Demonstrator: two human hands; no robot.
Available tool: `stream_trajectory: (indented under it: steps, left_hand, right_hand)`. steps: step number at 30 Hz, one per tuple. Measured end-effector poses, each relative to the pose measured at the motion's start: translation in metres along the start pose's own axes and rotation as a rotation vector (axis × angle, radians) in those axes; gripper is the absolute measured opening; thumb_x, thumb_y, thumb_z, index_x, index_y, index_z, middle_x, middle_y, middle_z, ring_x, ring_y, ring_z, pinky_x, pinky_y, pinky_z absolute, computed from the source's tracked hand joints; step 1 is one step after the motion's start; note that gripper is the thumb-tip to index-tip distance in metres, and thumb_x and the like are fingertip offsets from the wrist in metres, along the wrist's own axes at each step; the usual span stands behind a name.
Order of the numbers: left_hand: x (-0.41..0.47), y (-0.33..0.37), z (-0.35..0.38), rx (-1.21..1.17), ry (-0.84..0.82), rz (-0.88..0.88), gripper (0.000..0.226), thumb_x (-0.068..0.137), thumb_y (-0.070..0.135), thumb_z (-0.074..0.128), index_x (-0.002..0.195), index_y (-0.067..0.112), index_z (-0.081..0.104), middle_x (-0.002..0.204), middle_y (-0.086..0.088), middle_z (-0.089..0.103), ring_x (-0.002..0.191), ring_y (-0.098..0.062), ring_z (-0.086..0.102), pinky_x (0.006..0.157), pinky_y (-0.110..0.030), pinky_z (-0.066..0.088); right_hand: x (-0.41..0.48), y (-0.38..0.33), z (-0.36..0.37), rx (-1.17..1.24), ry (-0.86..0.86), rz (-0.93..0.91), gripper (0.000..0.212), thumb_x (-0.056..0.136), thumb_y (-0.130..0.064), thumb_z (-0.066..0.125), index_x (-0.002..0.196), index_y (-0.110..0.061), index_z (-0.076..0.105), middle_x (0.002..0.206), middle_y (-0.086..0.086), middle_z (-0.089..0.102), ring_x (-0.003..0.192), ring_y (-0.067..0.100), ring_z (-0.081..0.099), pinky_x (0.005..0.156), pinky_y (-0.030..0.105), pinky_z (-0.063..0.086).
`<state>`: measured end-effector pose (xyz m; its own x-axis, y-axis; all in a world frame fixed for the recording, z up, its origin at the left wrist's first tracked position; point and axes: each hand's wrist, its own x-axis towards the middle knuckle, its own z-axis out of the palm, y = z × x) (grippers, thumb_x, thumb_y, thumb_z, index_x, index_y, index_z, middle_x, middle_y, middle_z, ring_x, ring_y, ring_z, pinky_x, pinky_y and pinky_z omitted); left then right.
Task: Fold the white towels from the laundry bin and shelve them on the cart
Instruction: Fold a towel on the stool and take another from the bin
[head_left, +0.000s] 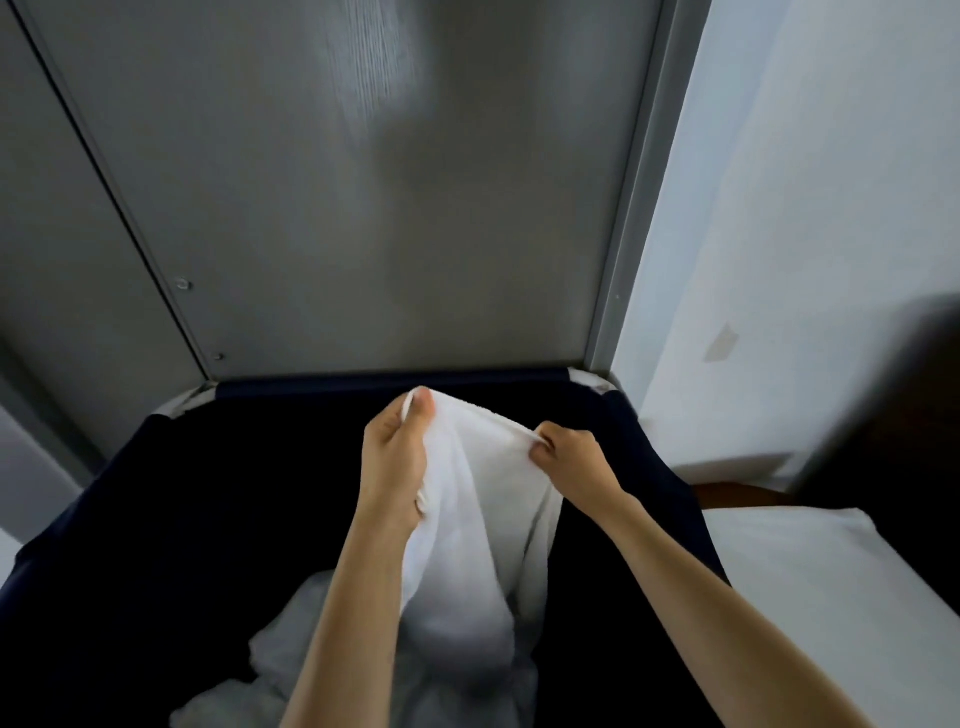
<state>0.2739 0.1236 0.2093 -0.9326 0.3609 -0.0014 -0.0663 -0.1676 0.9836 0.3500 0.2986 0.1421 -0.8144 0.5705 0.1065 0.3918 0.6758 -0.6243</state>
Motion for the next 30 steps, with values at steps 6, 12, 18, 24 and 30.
stream_trajectory:
  steps: [6, 12, 18, 24, 30]
  left_hand:
    - [0.002, 0.006, -0.022, -0.342, 0.197, -0.054, 0.026, 0.097, 0.026, 0.049, 0.077, 0.011, 0.056, 0.085, -0.012, 0.053, 0.080, -0.024, 0.051, 0.075, -0.035, 0.045]
    - [0.010, -0.003, -0.062, 0.114, 0.359, 0.030, 0.012, 0.089, 0.028, 0.062, 0.081, 0.019, 0.060, 0.075, 0.003, 0.056, 0.075, -0.019, 0.055, 0.070, -0.031, 0.043]
    - [-0.018, -0.005, -0.022, 0.639, -0.205, 0.195, 0.057, 0.071, 0.034, 0.079, 0.116, 0.050, 0.048, 0.102, 0.027, 0.050, 0.089, 0.009, 0.050, 0.073, -0.009, 0.037]
    - [-0.023, 0.020, -0.012, 0.237, 0.059, 0.255, 0.023, 0.090, 0.014, 0.061, 0.067, 0.018, 0.061, 0.055, 0.012, 0.049, 0.053, -0.001, 0.041, 0.048, -0.015, 0.035]
    - [-0.030, 0.044, -0.020, 0.009, 0.044, 0.305, 0.039, 0.090, 0.025, 0.060, 0.053, 0.016, 0.052, 0.054, 0.006, 0.038, 0.053, -0.009, 0.034, 0.051, -0.023, 0.031]
  right_hand:
    - [-0.008, 0.040, 0.022, -0.102, -0.048, 0.172, 0.032, 0.090, -0.012, 0.048, 0.061, -0.016, 0.035, 0.064, 0.001, 0.050, 0.062, 0.022, 0.052, 0.053, 0.031, 0.035]
    - [-0.019, 0.034, 0.017, 0.128, 0.022, 0.301, 0.022, 0.093, -0.007, 0.036, 0.077, -0.002, 0.051, 0.068, 0.006, 0.054, 0.055, 0.017, 0.047, 0.050, 0.027, 0.034]
    - [-0.019, -0.106, -0.037, 0.263, 0.024, -0.386, 0.019, 0.080, 0.004, 0.044, 0.081, -0.013, 0.053, 0.073, 0.001, 0.059, 0.063, 0.011, 0.051, 0.055, 0.020, 0.040]
    - [-0.014, -0.117, -0.043, 0.289, 0.091, -0.388, 0.017, 0.082, -0.004, 0.057, 0.080, -0.019, 0.049, 0.059, -0.007, 0.047, 0.053, 0.004, 0.043, 0.052, 0.013, 0.035]
    - [-0.043, -0.063, 0.023, 0.481, -0.098, -0.091, 0.034, 0.090, -0.005, 0.052, 0.071, -0.032, 0.059, 0.064, -0.017, 0.060, 0.059, -0.002, 0.052, 0.057, 0.015, 0.040]
